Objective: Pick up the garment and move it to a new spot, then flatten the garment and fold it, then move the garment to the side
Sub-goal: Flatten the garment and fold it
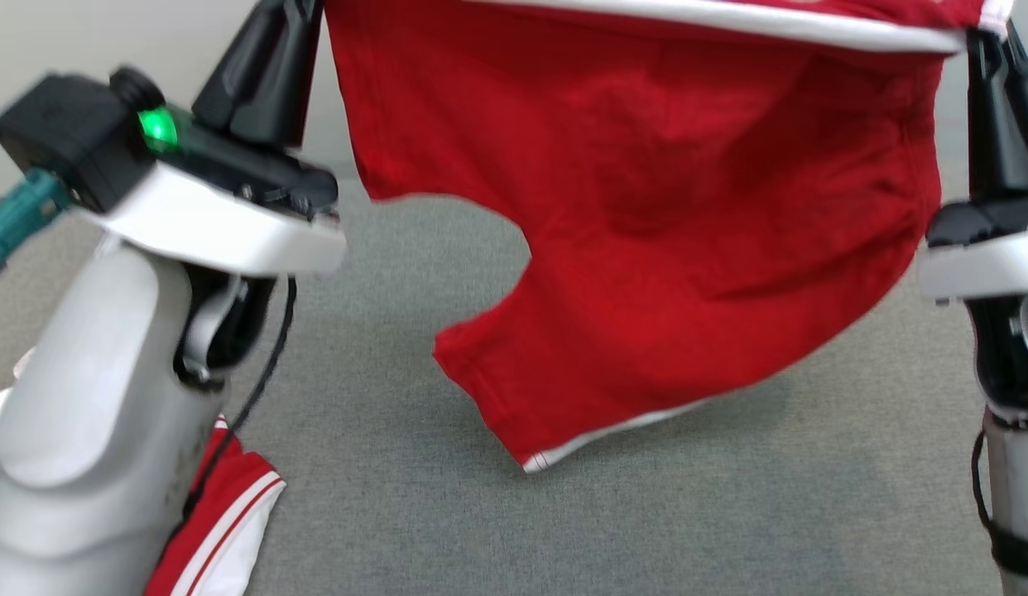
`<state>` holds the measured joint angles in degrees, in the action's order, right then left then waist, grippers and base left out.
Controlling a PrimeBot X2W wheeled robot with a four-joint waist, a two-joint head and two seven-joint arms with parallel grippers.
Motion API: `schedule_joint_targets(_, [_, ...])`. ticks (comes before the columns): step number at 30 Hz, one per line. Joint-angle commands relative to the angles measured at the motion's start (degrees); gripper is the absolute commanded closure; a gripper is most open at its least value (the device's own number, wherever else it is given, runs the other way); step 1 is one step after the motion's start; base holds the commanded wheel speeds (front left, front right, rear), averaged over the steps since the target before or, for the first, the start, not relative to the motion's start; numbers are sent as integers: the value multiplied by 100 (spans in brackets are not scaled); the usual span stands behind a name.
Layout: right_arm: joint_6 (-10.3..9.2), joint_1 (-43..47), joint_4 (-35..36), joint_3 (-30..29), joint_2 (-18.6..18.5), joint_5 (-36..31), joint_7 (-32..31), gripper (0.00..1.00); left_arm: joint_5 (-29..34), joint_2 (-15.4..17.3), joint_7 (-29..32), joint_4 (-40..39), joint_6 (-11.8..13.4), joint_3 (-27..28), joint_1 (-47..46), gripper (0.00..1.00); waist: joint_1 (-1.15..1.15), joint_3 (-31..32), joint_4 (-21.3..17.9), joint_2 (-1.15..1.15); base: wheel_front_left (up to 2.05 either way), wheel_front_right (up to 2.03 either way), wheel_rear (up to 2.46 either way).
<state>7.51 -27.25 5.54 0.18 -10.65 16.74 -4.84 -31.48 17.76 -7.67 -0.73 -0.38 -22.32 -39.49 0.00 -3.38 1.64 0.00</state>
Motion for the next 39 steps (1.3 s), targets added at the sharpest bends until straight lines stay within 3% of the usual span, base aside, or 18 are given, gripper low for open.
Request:
schedule_joint_targets(1, [-4,-266,-144,13,-14,17,0,100,-44,-24,-80,198,-105,54,-317,100,0,-310,23,0,0,0,0])
schedule_joint_targets(6, [-4,-1353,-1024,239,158,32,171,100,-117,-215,-417,1413,-422,111,-1292,100,0,-745,-11,0,0,0,0])
schedule_joint_targets(14, [-3,-3010,-3055,762,546,79,912,100,-23,-540,-737,3248,-639,283,-2663,100,0,-1071,-107,0,0,0,0])
schedule_joint_targets(20, [-3,-3469,-5112,1066,733,82,1670,100,68,-843,-746,4693,-704,320,-2413,100,0,-1452,-136,0,0,0,0])
schedule_joint_targets(25, [-3,-3228,-6155,1458,767,469,1917,100,4,-1084,-748,5364,-719,400,-1995,100,0,-1744,-62,0,0,0,0])
schedule_joint_targets(31, [-3,-2642,-6368,1683,765,1002,2013,100,-189,-1213,-749,5351,-711,486,-1331,100,0,-1869,27,0,0,0,0])
schedule_joint_targets(39, [-6,-735,-5203,1472,754,960,2008,100,-20,-1073,-750,4483,-708,728,289,100,0,-1446,-59,0,0,0,0])
